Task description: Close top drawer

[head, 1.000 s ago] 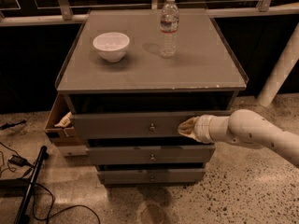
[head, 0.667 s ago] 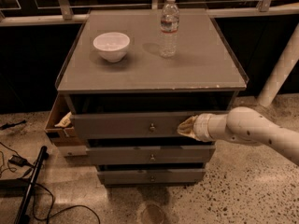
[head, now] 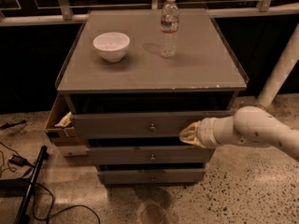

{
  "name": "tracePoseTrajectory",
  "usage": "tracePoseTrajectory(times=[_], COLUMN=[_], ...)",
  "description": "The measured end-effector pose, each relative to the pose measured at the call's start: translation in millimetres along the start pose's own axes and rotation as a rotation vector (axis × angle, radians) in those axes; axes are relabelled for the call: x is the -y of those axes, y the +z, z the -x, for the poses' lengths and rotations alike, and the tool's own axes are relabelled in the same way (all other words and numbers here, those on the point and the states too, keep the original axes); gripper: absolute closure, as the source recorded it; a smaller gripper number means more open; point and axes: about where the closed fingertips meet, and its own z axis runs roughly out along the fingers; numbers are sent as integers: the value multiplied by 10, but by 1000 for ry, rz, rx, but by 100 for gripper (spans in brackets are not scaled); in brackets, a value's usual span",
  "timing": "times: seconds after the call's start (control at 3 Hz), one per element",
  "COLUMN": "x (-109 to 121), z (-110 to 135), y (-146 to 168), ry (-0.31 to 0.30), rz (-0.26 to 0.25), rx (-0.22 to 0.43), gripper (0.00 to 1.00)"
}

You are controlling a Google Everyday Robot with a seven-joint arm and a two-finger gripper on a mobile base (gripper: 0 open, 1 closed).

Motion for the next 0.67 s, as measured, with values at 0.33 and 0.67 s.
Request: tracePoseTrajectory(times=[0.33,0.67], x=[-497,-755], z=[72,157], y=[-366,-417], ry=[22,21], rz=[149,251], rx=[6,34], gripper=[100,77])
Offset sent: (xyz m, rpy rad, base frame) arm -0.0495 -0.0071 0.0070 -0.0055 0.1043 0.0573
